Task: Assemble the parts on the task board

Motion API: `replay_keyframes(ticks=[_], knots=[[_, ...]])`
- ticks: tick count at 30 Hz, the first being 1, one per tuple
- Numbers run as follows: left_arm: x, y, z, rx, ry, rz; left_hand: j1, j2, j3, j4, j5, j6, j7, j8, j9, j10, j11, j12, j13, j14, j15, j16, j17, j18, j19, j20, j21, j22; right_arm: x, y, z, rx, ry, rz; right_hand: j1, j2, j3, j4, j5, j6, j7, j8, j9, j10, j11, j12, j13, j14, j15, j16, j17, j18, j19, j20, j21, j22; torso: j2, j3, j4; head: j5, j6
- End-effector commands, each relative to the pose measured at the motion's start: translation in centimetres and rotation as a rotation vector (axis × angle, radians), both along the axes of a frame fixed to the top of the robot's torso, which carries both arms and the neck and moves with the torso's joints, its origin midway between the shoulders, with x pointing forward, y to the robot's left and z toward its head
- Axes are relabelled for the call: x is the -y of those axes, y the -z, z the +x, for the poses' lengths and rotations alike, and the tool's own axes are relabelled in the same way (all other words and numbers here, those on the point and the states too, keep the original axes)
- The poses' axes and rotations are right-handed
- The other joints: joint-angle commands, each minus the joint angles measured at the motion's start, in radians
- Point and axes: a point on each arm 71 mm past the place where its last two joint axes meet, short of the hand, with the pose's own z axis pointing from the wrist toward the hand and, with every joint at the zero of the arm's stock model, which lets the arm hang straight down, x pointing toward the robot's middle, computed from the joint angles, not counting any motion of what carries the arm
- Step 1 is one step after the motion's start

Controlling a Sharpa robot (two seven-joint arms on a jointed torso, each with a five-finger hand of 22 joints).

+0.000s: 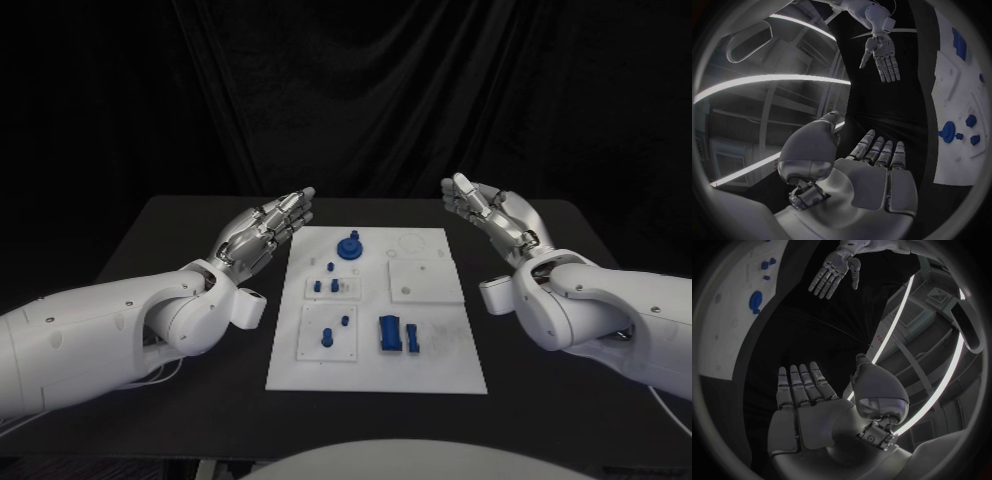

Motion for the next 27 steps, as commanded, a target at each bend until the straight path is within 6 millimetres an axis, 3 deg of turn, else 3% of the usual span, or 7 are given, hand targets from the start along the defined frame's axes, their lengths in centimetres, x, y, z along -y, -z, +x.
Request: replay_keyframes(ticks=[1, 3, 4, 5, 12, 13, 27], knots=[[0.2, 0.1, 0.7, -0.012, -0.141, 0.056, -0.294, -0.020, -0.099, -0.058, -0.109, -0.102, -0.035, -0.027, -0.007, -0.017, -0.035, -0.078, -0.006, -0.006, -0.035, -0.036, -0.005, -0.044, -0.008, -0.043, -0.010, -0.099, -0.7, 0.9, 1.3, -0.069, 0.123, 0.095, -0.247, -0.014, 0.035, -0.059, -0.089, -0.142, -0.040, -0.043, -0.054, -0.096, -0.051, -0.091, -0.053, -0.110, -0.046, -0.067, -0.043, -0.077, -0.098, -0.057, -0.011, -0.102, -0.011, 0.0082, -0.0072, -0.005, 0.055], [0.6, 0.0, 1.1, -0.016, -0.190, 0.069, -0.335, -0.020, -0.099, -0.068, -0.124, -0.117, -0.107, -0.027, -0.007, -0.017, -0.039, -0.089, -0.006, -0.006, -0.041, -0.109, -0.005, -0.044, -0.008, -0.050, -0.010, -0.099, -1.5, 1.1, 1.9, -0.086, 0.151, 0.132, -0.281, -0.014, 0.107, -0.067, -0.101, -0.162, -0.045, -0.049, -0.062, -0.111, -0.056, -0.104, -0.061, -0.125, -0.052, -0.076, -0.043, -0.077, -0.111, -0.066, -0.011, -0.116, -0.015, 0.0116, -0.0102, -0.007, 0.086], [0.8, 0.0, 1.3, -0.019, -0.215, 0.075, -0.358, -0.020, -0.099, -0.074, -0.133, -0.125, -0.107, -0.027, -0.007, -0.017, -0.110, -0.095, -0.006, -0.006, -0.112, -0.109, -0.005, -0.044, -0.008, -0.052, -0.010, -0.099, -1.9, 1.2, 2.2, -0.094, 0.163, 0.148, -0.301, -0.014, 0.107, -0.072, -0.109, -0.173, -0.048, -0.052, -0.066, -0.118, -0.060, -0.111, -0.065, -0.134, -0.056, -0.082, -0.043, -0.077, -0.119, -0.070, -0.011, -0.124, -0.018, 0.0133, -0.0117, -0.009, 0.101], [1.0, -0.1, 1.5, -0.022, -0.240, 0.082, -0.380, -0.020, -0.099, -0.077, -0.141, -0.132, -0.107, -0.027, -0.007, -0.017, -0.110, -0.101, -0.006, -0.006, -0.112, -0.109, -0.005, -0.044, -0.008, -0.054, -0.010, -0.099, -2.2, 1.3, 2.4, -0.102, 0.173, 0.162, -0.319, -0.014, 0.107, -0.078, -0.115, -0.184, -0.121, -0.055, -0.071, -0.125, -0.064, -0.118, -0.069, -0.142, -0.060, -0.087, -0.043, -0.077, -0.127, -0.074, -0.011, -0.132, -0.020, 0.0149, -0.0131, -0.010, 0.115], [2.3, -0.5, 2.4, -0.059, -0.418, 0.120, -0.509, -0.020, -0.099, -0.102, -0.189, -0.176, -0.107, -0.027, -0.007, -0.017, -0.110, -0.135, -0.006, -0.006, -0.112, -0.109, -0.005, -0.044, -0.008, -0.135, -0.010, -0.099, -3.3, 1.6, 3.1, -0.130, 0.210, 0.212, -0.426, -0.014, 0.107, -0.104, -0.153, -0.244, -0.121, -0.130, -0.094, -0.167, -0.148, -0.157, -0.093, -0.190, -0.140, -0.115, -0.043, -0.077, -0.168, -0.100, -0.011, -0.176, -0.031, 0.0232, -0.0204, -0.016, 0.190], [2.5, -0.5, 2.6, -0.066, -0.444, 0.125, -0.534, -0.020, -0.099, -0.105, -0.199, -0.184, -0.107, -0.027, -0.007, -0.017, -0.110, -0.143, -0.006, -0.006, -0.112, -0.109, -0.005, -0.044, -0.008, -0.135, -0.010, -0.099, -3.3, 1.6, 3.1, -0.130, 0.210, 0.212, -0.443, -0.014, 0.107, -0.109, -0.159, -0.253, -0.121, -0.130, -0.166, -0.176, -0.148, -0.164, -0.163, -0.198, -0.140, -0.120, -0.043, -0.077, -0.174, -0.173, -0.011, -0.183, -0.032, 0.0241, -0.0212, -0.017, 0.198], [3.0, -0.7, 2.9, -0.093, -0.530, 0.140, -0.692, -0.020, -0.099, -0.177, -0.257, -0.237, -0.107, -0.027, -0.007, -0.017, -0.110, -0.239, -0.006, -0.006, -0.112, -0.109, -0.005, -0.044, -0.008, -0.135, -0.010, -0.099, -3.3, 1.6, 3.1, -0.130, 0.210, 0.212, -0.576, -0.014, 0.107, -0.179, -0.271, -0.331, -0.121, -0.130, -0.166, -0.225, -0.148, -0.277, -0.163, -0.254, -0.140, -0.203, -0.043, -0.077, -0.229, -0.173, -0.011, -0.238, -0.034, 0.0254, -0.0223, -0.018, 0.210]])
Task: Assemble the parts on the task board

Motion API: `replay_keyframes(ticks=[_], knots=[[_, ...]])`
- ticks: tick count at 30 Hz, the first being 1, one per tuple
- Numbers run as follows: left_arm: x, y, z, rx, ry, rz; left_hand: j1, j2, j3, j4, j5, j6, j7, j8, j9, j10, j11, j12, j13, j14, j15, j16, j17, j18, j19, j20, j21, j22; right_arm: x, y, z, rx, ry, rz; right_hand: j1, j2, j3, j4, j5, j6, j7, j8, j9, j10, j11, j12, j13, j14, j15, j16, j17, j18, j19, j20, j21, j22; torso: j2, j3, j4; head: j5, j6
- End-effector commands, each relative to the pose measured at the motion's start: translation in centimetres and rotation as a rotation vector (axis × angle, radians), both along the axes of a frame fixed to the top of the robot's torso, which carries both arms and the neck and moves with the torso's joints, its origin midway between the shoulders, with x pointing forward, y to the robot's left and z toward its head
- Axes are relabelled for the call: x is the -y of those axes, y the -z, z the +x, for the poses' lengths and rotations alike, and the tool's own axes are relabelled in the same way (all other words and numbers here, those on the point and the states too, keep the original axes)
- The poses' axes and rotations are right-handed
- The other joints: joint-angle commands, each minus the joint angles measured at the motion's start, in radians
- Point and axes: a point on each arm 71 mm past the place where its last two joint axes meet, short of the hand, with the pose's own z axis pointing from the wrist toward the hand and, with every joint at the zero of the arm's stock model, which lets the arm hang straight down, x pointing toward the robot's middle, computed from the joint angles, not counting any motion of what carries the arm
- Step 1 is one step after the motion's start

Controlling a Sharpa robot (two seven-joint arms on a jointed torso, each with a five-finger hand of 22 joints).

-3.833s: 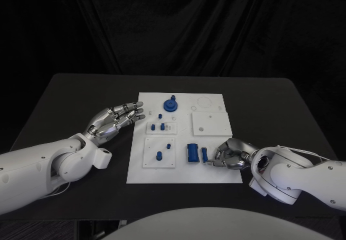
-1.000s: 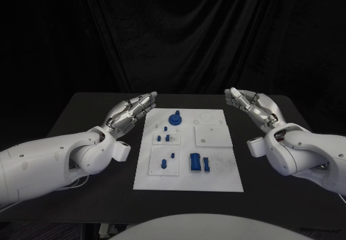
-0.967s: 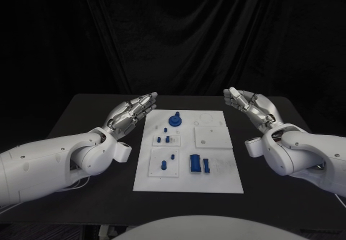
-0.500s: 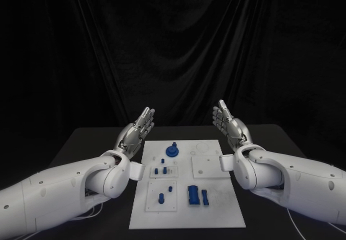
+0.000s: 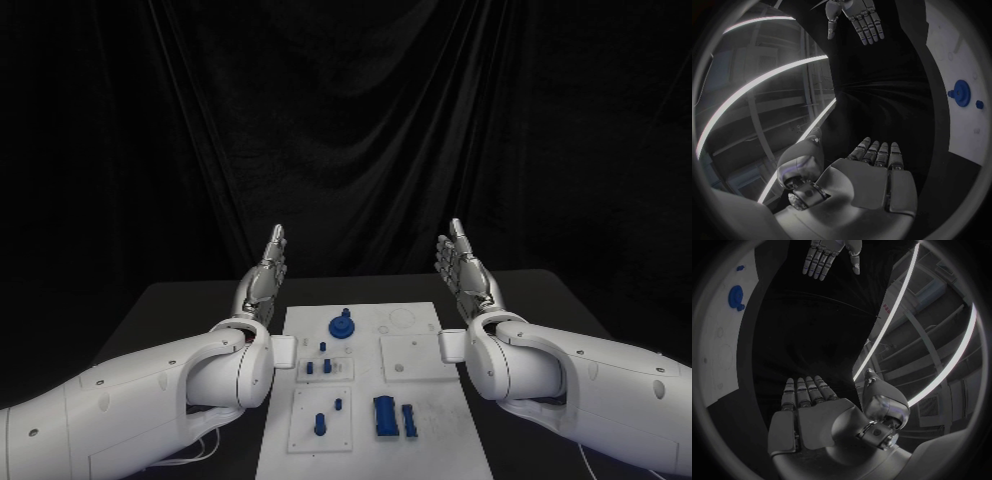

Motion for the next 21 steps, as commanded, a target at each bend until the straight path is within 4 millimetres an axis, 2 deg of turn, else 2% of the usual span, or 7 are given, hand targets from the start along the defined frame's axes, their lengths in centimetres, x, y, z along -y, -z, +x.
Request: replay_keyframes(ticks=[1, 2, 3, 4, 10, 13, 21], knots=[[-0.28, 0.11, 0.00, -0.016, -0.049, 0.017, -0.094, 0.000, -0.001, -0.017, -0.035, -0.036, 0.000, -0.005, -0.001, -0.001, -0.011, -0.046, -0.001, 0.001, -0.009, -0.007, -0.001, -0.013, 0.001, -0.012, -0.005, -0.002, 0.17, 0.02, -0.02, 0.002, 0.021, -0.002, -0.079, 0.000, 0.001, -0.018, -0.077, -0.045, -0.003, -0.007, -0.011, -0.103, -0.007, -0.083, -0.011, -0.035, -0.005, -0.025, -0.001, -0.015, -0.101, -0.009, -0.006, -0.102, 0.000, 0.0003, -0.0003, 0.000, 0.000], [-0.28, 0.11, 0.00, -0.016, -0.049, 0.017, -0.102, 0.000, -0.001, -0.017, -0.038, -0.038, 0.000, -0.005, -0.001, -0.001, -0.011, -0.046, -0.001, 0.001, -0.009, -0.007, -0.001, -0.013, 0.001, -0.012, -0.005, -0.002, 0.17, 0.02, -0.02, 0.002, 0.021, -0.002, -0.086, 0.000, 0.001, -0.018, -0.077, -0.049, -0.003, -0.007, -0.011, -0.103, -0.007, -0.083, -0.011, -0.038, -0.005, -0.025, -0.001, -0.015, -0.101, -0.009, -0.006, -0.102, 0.000, 0.0003, -0.0003, 0.000, 0.000], [-0.28, 0.11, 0.00, -0.016, -0.049, 0.017, -0.111, 0.000, -0.001, -0.017, -0.110, -0.039, 0.000, -0.005, -0.001, -0.001, -0.011, -0.046, -0.001, 0.001, -0.009, -0.007, -0.001, -0.013, 0.001, -0.012, -0.005, -0.002, 0.17, 0.02, -0.02, 0.002, 0.021, -0.002, -0.093, 0.000, 0.001, -0.018, -0.077, -0.053, -0.003, -0.007, -0.011, -0.103, -0.007, -0.083, -0.011, -0.041, -0.005, -0.025, -0.001, -0.015, -0.101, -0.009, -0.006, -0.102, 0.000, 0.0003, -0.0003, 0.000, 0.000], [-0.28, 0.11, 0.00, -0.016, -0.049, 0.017, -0.118, 0.000, -0.001, -0.017, -0.110, -0.110, 0.000, -0.005, -0.001, -0.001, -0.011, -0.046, -0.001, 0.001, -0.009, -0.007, -0.001, -0.013, 0.001, -0.012, -0.005, -0.002, 0.17, 0.02, -0.02, 0.002, 0.021, -0.002, -0.099, 0.000, 0.001, -0.018, -0.077, -0.056, -0.003, -0.007, -0.011, -0.103, -0.007, -0.083, -0.011, -0.113, -0.005, -0.025, -0.001, -0.015, -0.101, -0.009, -0.006, -0.102, 0.000, 0.0003, -0.0003, 0.000, 0.000], [-0.28, 0.11, 0.00, -0.016, -0.049, 0.017, -0.156, 0.000, -0.001, -0.017, -0.110, -0.110, 0.000, -0.005, -0.001, -0.001, -0.011, -0.046, -0.001, 0.001, -0.009, -0.007, -0.001, -0.013, 0.001, -0.012, -0.005, -0.002, 0.17, 0.02, -0.02, 0.002, 0.021, -0.002, -0.126, 0.000, 0.001, -0.018, -0.077, -0.143, -0.003, -0.007, -0.011, -0.103, -0.007, -0.083, -0.011, -0.113, -0.005, -0.025, -0.001, -0.015, -0.101, -0.009, -0.006, -0.102, 0.000, 0.0003, -0.0003, 0.000, 0.000], [-0.28, 0.11, 0.00, -0.016, -0.049, 0.017, -0.174, 0.000, -0.001, -0.017, -0.110, -0.110, 0.000, -0.005, -0.001, -0.001, -0.011, -0.046, -0.001, 0.001, -0.009, -0.007, -0.001, -0.013, 0.001, -0.012, -0.005, -0.002, 0.17, 0.02, -0.02, 0.002, 0.021, -0.002, -0.249, 0.000, 0.001, -0.018, -0.077, -0.143, -0.003, -0.007, -0.011, -0.103, -0.007, -0.083, -0.011, -0.113, -0.005, -0.025, -0.001, -0.015, -0.101, -0.009, -0.006, -0.102, 0.000, 0.0003, -0.0003, 0.000, 0.000], [-0.28, 0.11, 0.00, -0.016, -0.049, 0.017, -0.295, 0.000, -0.001, -0.017, -0.110, -0.110, 0.000, -0.005, -0.001, -0.001, -0.011, -0.046, -0.001, 0.001, -0.009, -0.007, -0.001, -0.013, 0.001, -0.012, -0.005, -0.002, 0.17, 0.02, -0.02, 0.002, 0.021, -0.002, -0.249, 0.000, 0.001, -0.018, -0.077, -0.143, -0.003, -0.007, -0.011, -0.103, -0.007, -0.083, -0.011, -0.113, -0.005, -0.025, -0.001, -0.015, -0.101, -0.009, -0.006, -0.102, 0.000, 0.0003, -0.0003, 0.000, 0.000]])
